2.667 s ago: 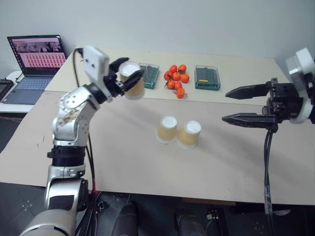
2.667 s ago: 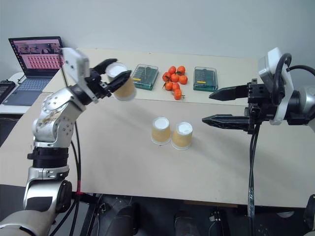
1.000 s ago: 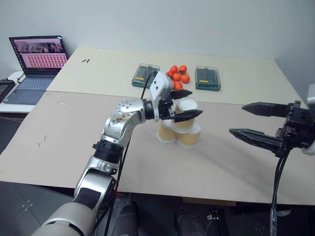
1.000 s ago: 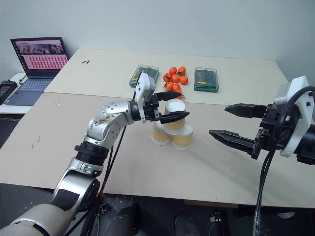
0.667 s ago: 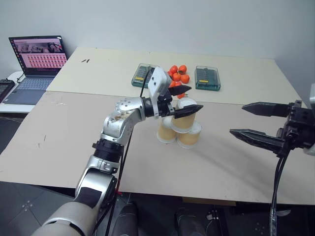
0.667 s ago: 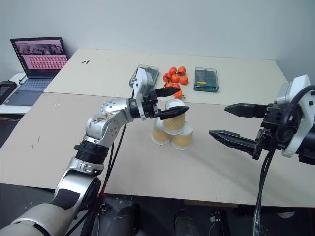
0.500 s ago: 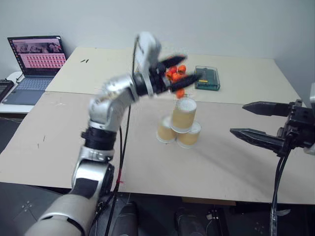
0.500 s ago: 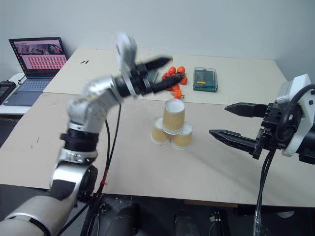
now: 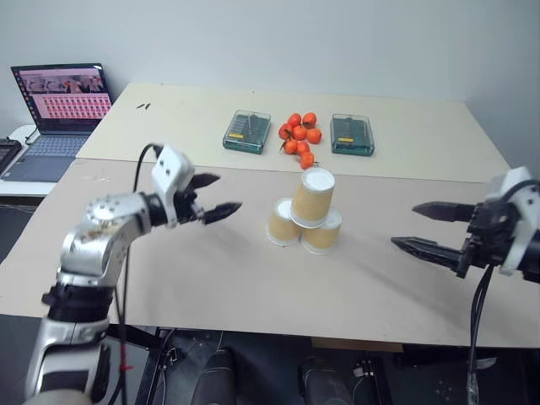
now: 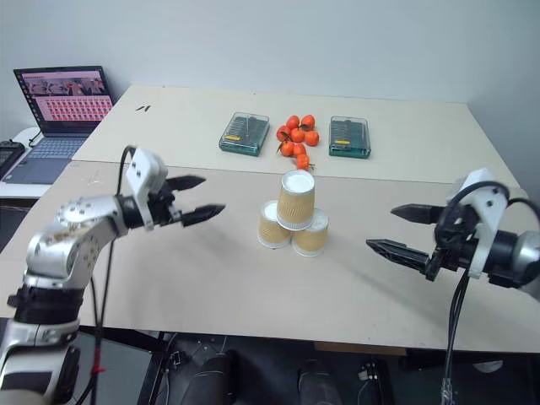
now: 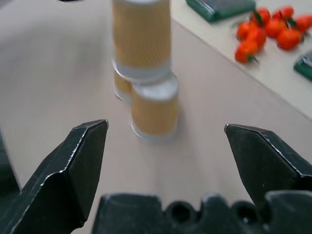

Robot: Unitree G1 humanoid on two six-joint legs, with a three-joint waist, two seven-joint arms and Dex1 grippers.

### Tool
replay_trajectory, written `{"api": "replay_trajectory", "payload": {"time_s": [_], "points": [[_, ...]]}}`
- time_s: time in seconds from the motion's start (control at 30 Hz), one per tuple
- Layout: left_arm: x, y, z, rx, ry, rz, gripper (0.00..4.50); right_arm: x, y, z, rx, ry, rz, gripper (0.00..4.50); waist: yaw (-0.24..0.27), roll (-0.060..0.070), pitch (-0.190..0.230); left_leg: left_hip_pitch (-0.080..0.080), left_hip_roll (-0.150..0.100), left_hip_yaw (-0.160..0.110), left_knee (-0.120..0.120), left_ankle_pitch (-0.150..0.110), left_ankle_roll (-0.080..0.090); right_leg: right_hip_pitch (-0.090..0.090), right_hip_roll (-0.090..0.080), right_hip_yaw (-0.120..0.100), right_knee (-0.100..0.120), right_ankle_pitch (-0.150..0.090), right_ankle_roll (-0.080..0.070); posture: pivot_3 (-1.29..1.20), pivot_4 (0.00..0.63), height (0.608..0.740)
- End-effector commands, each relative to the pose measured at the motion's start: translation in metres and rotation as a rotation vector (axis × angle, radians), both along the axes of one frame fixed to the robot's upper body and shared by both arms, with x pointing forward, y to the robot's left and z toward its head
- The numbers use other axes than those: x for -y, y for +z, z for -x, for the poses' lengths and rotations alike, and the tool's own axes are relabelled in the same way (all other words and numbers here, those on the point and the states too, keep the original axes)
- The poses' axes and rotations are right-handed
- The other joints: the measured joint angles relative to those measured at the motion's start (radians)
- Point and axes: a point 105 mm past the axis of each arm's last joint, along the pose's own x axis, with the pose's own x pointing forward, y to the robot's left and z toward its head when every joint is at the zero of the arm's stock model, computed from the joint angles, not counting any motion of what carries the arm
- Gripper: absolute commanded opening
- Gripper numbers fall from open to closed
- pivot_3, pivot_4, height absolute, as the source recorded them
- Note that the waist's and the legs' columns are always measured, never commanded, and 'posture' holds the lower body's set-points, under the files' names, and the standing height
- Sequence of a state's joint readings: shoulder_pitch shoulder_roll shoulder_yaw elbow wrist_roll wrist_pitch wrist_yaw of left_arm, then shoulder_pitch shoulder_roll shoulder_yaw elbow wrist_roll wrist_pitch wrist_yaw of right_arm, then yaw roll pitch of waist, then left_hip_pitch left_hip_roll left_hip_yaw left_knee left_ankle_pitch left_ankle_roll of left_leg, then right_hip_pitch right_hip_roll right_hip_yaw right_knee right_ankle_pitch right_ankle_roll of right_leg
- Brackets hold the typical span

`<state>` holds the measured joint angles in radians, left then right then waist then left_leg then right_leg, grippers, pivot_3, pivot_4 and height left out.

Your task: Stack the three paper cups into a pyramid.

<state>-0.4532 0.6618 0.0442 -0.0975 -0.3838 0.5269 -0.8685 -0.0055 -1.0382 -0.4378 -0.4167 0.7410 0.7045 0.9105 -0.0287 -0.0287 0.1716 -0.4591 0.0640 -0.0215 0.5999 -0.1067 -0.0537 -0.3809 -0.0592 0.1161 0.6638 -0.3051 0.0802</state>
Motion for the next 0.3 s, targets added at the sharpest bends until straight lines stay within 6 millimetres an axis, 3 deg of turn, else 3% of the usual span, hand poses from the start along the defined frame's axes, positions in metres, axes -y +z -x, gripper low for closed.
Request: {"api": "replay_trajectory", "payload": {"time_s": [0.03, 0.17, 0.3], "points": [[0.001, 0.018, 0.002, 0.121, 0.033, 0.051, 4.47, 0.007, -0.004, -0.008, 0.06, -0.021, 0.061, 4.5, 0.009, 0.0, 0.0, -0.001, 0.0, 0.0, 0.001, 0.0, 0.0, -0.001, 0.0, 0.0, 0.0, 0.0, 0.0, 0.0, 0.15, 0.735], [0.0, 0.015, 0.0, 0.145, 0.086, 0.066, 4.47, 0.014, -0.014, -0.015, 0.074, -0.048, 0.075, 4.5, 0.013, 0.0, 0.0, -0.001, 0.001, 0.0, 0.002, 0.0, 0.0, 0.0, 0.001, 0.0, 0.0, 0.0, 0.0, 0.0, 0.15, 0.735], [-0.002, 0.013, -0.008, 0.163, 0.156, 0.086, 4.47, 0.009, -0.011, -0.024, 0.13, -0.071, 0.03, 4.5, 0.013, 0.0, 0.0, -0.001, 0.0, 0.0, 0.002, 0.0, 0.0, -0.001, 0.001, 0.001, 0.0, 0.0, 0.0, 0.0, 0.15, 0.735]]}}
